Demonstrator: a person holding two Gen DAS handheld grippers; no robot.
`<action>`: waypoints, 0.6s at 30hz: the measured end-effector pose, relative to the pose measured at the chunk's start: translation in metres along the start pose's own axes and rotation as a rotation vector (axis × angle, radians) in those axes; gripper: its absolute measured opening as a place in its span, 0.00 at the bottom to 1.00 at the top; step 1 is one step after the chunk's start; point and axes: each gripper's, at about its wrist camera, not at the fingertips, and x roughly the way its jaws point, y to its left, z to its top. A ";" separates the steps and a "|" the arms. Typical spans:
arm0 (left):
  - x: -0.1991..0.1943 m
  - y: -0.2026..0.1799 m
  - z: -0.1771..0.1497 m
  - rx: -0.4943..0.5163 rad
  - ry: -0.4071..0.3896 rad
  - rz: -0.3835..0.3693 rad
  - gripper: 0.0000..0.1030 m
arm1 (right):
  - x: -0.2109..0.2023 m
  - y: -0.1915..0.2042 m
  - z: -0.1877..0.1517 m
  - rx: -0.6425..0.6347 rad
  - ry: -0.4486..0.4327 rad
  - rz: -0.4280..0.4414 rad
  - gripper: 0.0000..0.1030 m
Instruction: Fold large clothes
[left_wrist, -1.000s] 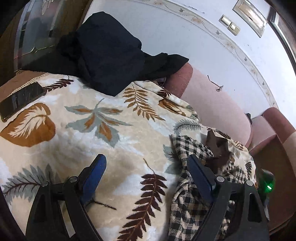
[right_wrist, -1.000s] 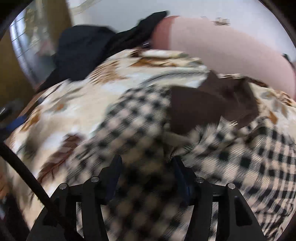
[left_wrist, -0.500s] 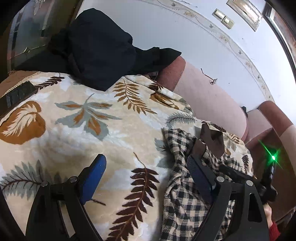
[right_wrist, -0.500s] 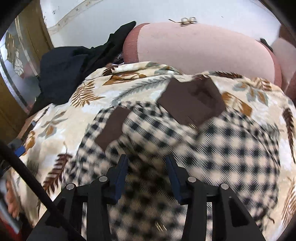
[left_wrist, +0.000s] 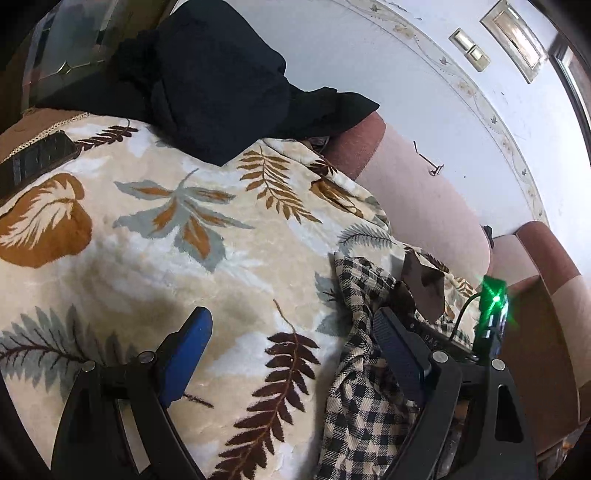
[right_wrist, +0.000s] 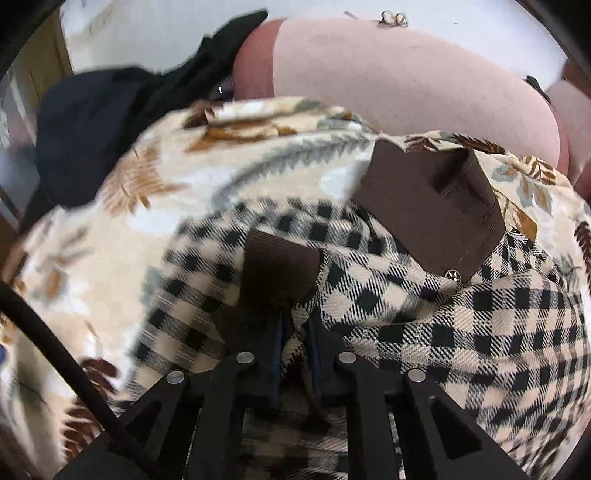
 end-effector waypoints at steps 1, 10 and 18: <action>0.001 0.000 0.000 -0.001 0.003 0.001 0.86 | 0.000 0.005 0.002 -0.004 0.000 0.018 0.13; 0.011 -0.005 -0.003 0.051 0.022 0.038 0.86 | 0.016 0.013 0.004 0.002 0.058 0.140 0.37; 0.016 -0.021 -0.012 0.109 0.038 0.045 0.86 | -0.047 -0.048 -0.010 -0.013 -0.016 0.131 0.43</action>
